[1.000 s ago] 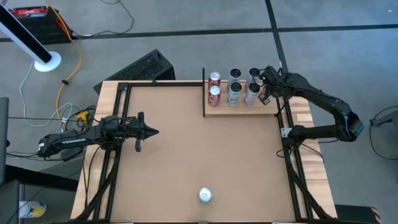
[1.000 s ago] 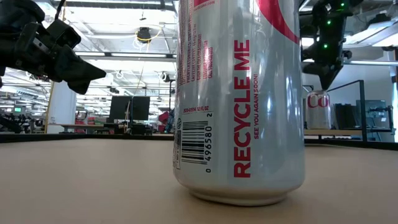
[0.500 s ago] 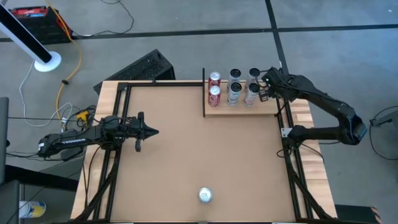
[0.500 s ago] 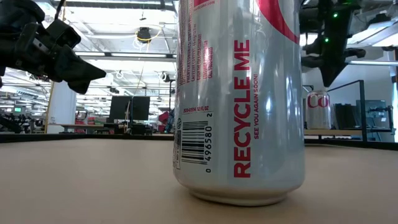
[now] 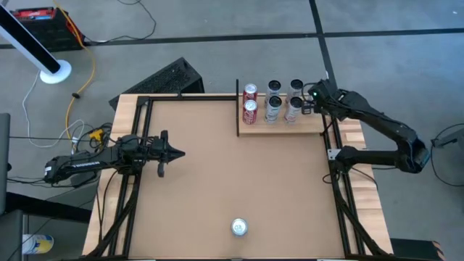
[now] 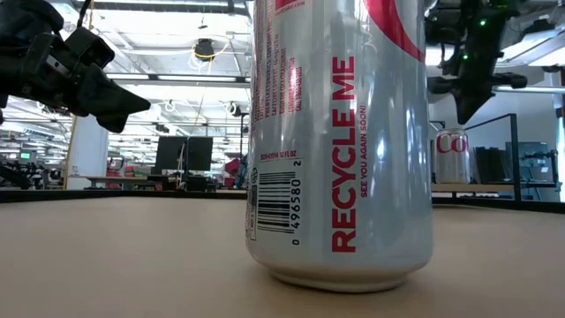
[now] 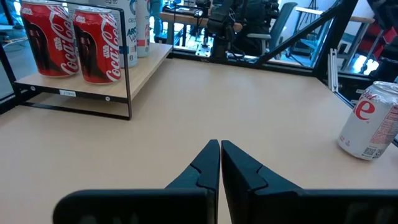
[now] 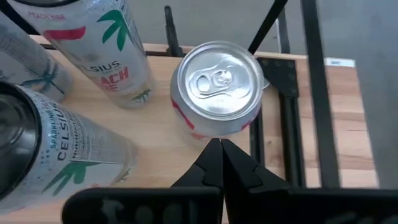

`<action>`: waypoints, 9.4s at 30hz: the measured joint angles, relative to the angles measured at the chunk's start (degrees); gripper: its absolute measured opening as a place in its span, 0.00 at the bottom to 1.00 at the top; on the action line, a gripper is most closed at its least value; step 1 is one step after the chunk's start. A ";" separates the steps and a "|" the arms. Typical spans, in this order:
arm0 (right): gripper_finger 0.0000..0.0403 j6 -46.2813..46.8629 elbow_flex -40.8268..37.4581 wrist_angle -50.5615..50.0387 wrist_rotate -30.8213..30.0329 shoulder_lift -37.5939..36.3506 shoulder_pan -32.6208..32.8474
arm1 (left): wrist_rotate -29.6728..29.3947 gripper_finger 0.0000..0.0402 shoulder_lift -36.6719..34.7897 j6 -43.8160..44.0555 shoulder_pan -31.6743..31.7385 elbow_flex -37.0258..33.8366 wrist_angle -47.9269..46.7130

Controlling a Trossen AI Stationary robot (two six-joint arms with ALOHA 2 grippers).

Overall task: Place canned beverage on shelf
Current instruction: Put the top white soda can on the shelf, then put the white soda can on the shelf

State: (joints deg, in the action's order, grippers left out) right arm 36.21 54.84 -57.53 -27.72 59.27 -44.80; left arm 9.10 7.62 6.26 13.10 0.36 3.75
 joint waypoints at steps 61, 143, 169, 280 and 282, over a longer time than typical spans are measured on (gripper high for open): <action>0.05 -3.76 1.41 29.09 3.70 -8.38 44.20 | -1.30 0.00 8.93 14.12 -13.55 0.96 18.91; 0.05 -4.16 1.43 30.03 -7.09 1.04 77.64 | -56.00 0.96 110.68 13.88 -51.49 80.02 2.37; 0.05 -2.56 1.43 29.75 -7.01 1.02 76.90 | -60.62 0.70 109.87 19.35 -52.50 69.67 6.32; 0.98 -37.91 20.53 21.20 19.40 31.91 51.50 | -24.57 0.86 36.28 -6.21 -21.07 12.61 23.91; 0.98 -39.33 21.06 21.14 20.88 32.79 51.32 | -25.26 0.86 36.28 -6.99 -21.07 12.61 24.35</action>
State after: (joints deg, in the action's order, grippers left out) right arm -3.12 75.90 -36.38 -6.83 92.07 6.52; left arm -16.15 43.90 -0.73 -7.97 12.97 28.10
